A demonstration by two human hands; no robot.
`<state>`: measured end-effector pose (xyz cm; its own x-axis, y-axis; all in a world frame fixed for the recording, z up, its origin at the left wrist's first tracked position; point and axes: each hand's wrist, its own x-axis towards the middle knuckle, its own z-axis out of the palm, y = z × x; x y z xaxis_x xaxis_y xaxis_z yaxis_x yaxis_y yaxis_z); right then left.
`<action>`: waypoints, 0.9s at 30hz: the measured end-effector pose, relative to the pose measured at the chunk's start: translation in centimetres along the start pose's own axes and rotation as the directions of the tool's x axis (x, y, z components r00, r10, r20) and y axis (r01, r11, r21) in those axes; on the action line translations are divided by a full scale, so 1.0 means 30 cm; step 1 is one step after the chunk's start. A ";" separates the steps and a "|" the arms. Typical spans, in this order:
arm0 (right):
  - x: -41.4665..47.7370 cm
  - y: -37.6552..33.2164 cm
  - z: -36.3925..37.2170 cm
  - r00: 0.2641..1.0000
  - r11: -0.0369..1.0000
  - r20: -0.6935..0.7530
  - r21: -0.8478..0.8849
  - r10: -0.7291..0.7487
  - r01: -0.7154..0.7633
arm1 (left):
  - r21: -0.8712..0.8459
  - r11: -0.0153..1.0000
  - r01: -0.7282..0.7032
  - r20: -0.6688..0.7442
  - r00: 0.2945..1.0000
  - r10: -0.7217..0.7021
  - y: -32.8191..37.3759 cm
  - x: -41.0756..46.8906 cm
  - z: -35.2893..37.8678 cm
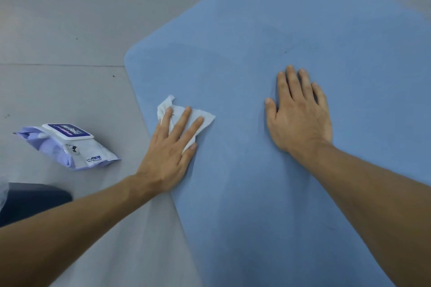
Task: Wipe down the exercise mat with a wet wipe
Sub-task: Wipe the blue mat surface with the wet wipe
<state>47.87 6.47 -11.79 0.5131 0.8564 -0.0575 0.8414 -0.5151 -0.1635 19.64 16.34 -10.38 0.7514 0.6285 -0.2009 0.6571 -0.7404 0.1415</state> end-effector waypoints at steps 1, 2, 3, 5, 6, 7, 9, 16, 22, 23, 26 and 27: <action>0.001 0.001 0.000 1.000 1.000 -0.002 0.002 0.000 0.000 | 0.009 0.999 -0.038 0.012 0.999 0.038 0.025 -0.032 0.011; 0.001 0.001 0.000 1.000 1.000 -0.002 0.004 0.000 0.000 | 0.019 0.996 -0.082 0.027 0.996 0.081 0.049 -0.069 0.022; 0.001 0.000 0.001 1.000 1.000 0.000 0.005 0.001 -0.001 | 0.028 0.992 -0.124 0.042 0.992 0.122 0.074 -0.107 0.032; 0.002 -0.002 0.002 1.000 1.000 0.001 0.005 0.000 0.000 | 0.041 0.980 -0.196 0.068 0.979 0.193 0.129 -0.182 0.052; 0.003 -0.001 0.003 1.000 1.000 0.000 0.004 -0.001 0.001 | 0.047 0.971 -0.233 0.080 0.970 0.229 0.161 -0.215 0.062; 0.003 -0.001 0.004 1.000 1.000 -0.002 0.003 -0.003 0.003 | 0.056 0.961 -0.271 0.093 0.960 0.265 0.193 -0.247 0.072; 0.004 0.002 0.004 1.000 1.000 -0.006 0.002 -0.005 0.005 | 0.078 0.934 -0.349 0.121 0.933 0.339 0.248 -0.299 0.092; 0.002 0.001 0.006 1.000 1.000 -0.015 -0.005 -0.007 0.007 | 0.120 0.896 -0.427 0.144 0.901 0.410 0.204 -0.264 0.077; 0.002 0.002 0.010 1.000 1.000 -0.018 -0.010 -0.008 0.008 | 0.047 0.987 -0.157 0.056 0.986 0.154 0.079 -0.062 0.004; 0.003 0.002 0.009 1.000 1.000 -0.017 -0.009 -0.009 0.009 | 0.035 0.992 -0.118 0.050 0.992 0.116 0.066 -0.040 -0.003; 0.002 0.002 0.009 1.000 1.000 -0.017 -0.010 -0.004 0.004 | 0.020 0.998 -0.066 0.047 0.997 0.065 0.068 -0.015 -0.006; 0.003 0.002 0.009 1.000 1.000 -0.018 -0.010 -0.004 0.004 | 0.032 0.996 -0.082 0.053 0.995 0.081 0.079 -0.017 -0.003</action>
<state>47.91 6.52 -12.07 0.5124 0.8579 -0.0387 0.8452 -0.5117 -0.1542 20.83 14.30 -9.85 0.7977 0.5532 -0.2400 0.5907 -0.7969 0.1268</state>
